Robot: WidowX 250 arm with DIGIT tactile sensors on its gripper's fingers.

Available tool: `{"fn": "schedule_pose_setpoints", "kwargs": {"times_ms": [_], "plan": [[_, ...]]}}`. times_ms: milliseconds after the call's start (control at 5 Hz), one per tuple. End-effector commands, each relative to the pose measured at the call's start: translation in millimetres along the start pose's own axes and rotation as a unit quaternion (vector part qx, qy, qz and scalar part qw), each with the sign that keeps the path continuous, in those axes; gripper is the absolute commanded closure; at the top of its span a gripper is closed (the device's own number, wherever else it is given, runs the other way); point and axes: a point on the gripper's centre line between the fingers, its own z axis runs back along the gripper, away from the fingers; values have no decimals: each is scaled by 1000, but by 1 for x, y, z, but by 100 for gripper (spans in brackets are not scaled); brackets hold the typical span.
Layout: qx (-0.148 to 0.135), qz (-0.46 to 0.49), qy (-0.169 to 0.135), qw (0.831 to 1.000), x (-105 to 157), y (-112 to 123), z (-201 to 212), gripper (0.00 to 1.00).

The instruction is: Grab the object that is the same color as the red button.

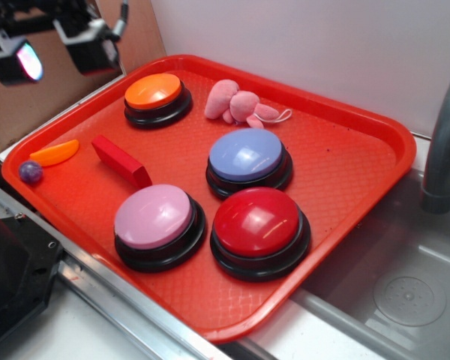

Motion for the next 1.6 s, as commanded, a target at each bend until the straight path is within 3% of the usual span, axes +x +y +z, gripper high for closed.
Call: {"fn": "schedule_pose_setpoints", "kwargs": {"times_ms": [0, 400, 600, 800, 1000, 1400], "plan": [[8, 227, -42, 973, 31, 13, -54, 0], [46, 268, -63, 960, 31, 14, -100, 0], [44, 261, -65, 962, 27, 14, -109, 0], [32, 252, -61, 965, 28, 14, -113, 44], [28, 237, -41, 970, 29, 12, -115, 100], [17, 151, -18, 988, 45, 6, -89, 100]]}}
